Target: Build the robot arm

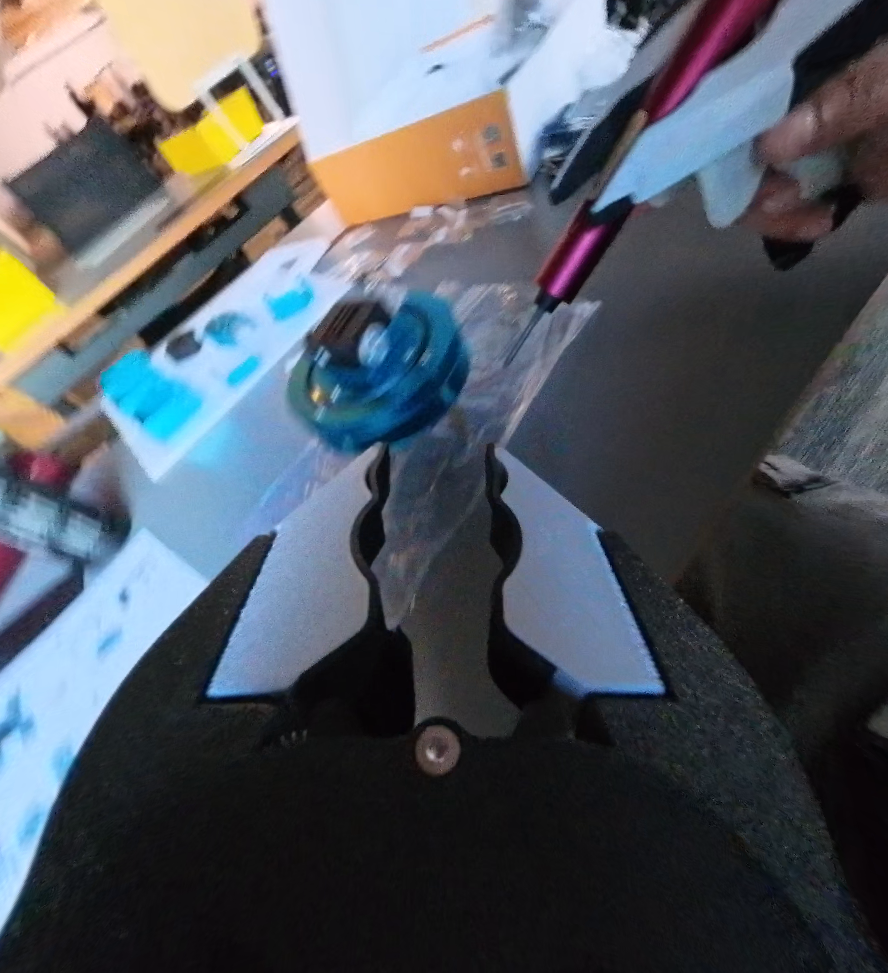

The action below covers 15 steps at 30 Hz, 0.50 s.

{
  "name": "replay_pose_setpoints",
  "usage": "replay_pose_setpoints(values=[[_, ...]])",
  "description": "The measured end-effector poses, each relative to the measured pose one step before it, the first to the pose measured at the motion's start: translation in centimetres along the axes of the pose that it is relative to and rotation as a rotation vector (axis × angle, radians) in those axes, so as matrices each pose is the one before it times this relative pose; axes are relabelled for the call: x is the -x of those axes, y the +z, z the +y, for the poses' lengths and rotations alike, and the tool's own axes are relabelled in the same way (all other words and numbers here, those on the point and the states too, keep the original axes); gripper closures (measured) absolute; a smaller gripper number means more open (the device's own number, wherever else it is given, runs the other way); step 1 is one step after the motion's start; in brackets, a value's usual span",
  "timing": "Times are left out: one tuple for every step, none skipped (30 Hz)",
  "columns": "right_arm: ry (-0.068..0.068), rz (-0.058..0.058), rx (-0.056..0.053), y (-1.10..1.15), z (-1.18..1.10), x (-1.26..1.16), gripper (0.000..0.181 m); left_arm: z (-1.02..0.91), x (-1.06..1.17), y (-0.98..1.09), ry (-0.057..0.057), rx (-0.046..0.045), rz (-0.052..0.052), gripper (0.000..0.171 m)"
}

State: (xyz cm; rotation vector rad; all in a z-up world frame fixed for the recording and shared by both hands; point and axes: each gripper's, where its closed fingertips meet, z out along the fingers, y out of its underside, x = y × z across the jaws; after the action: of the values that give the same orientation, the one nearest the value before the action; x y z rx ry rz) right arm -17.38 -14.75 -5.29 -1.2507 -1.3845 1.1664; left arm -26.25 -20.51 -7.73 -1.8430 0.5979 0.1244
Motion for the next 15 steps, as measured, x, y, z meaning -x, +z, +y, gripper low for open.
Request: replay_pose_setpoints(values=[[0.018,-0.0133,-0.0108,1.413,-0.088,0.762,0.162,1.511,1.053,-2.236,-0.0742,-0.00399,-0.021,0.138],[0.0236,-0.0065,-0.0064,1.475,0.066,0.629,0.162,1.386,1.039,-2.033,-0.0625,-0.002,-0.0245,0.139],[0.0324,0.0028,0.0049,1.477,0.28,0.372,0.161,1.302,1.092,-1.767,-0.0546,0.0002,-0.0335,0.141],[0.0442,-0.0213,0.0237,1.453,0.582,0.54,0.162,1.192,1.035,-1.422,-0.0513,0.00316,-0.0338,0.142],[0.048,-0.0337,0.0353,1.35,0.744,0.573,0.162,0.956,0.851,-1.111,-0.0519,-0.00272,-0.0252,0.142],[0.0379,0.0038,0.0201,1.105,0.479,-0.014,0.162,0.711,0.626,-0.822,-0.051,-0.0072,-0.0152,0.142],[0.0394,0.0054,0.0062,0.867,0.217,-0.057,0.161,0.565,0.392,-0.527,-0.0418,-0.00178,-0.0058,0.142],[0.0514,-0.0161,0.01,0.664,0.162,0.134,0.161,0.332,0.271,-0.328,-0.025,-0.00527,-0.0065,0.142],[0.0554,-0.0117,-0.0036,0.486,-0.067,0.025,0.161,0.135,0.211,-0.197,-0.0109,-0.01145,-0.0092,0.143],[0.0631,-0.0024,0.0054,0.416,0.041,-0.118,0.161,0.099,0.066,-0.049,-0.0045,-0.00631,-0.003,0.145],[0.0607,0.0082,0.014,0.387,0.162,-0.254,0.161,0.148,-0.028,0.097,-0.0015,0.0016,0.0033,0.146],[0.0454,0.0132,0.0087,0.356,0.156,-0.237,0.161,0.173,-0.089,0.206,0.0013,0.00575,0.0068,0.146],[0.0447,0.0168,0.0171,0.333,0.352,-0.215,0.161,0.186,-0.15,0.266,0.0048,0.00857,0.0098,0.146],[0.0378,0.0334,0.0113,0.271,0.316,-0.393,0.161,0.183,-0.19,0.307,0.0092,0.0089,0.0125,0.146],[0.0155,0.0367,-0.0077,0.193,0.112,-0.394,0.161,0.176,-0.176,0.327,0.0126,0.00919,0.0122,0.146]])
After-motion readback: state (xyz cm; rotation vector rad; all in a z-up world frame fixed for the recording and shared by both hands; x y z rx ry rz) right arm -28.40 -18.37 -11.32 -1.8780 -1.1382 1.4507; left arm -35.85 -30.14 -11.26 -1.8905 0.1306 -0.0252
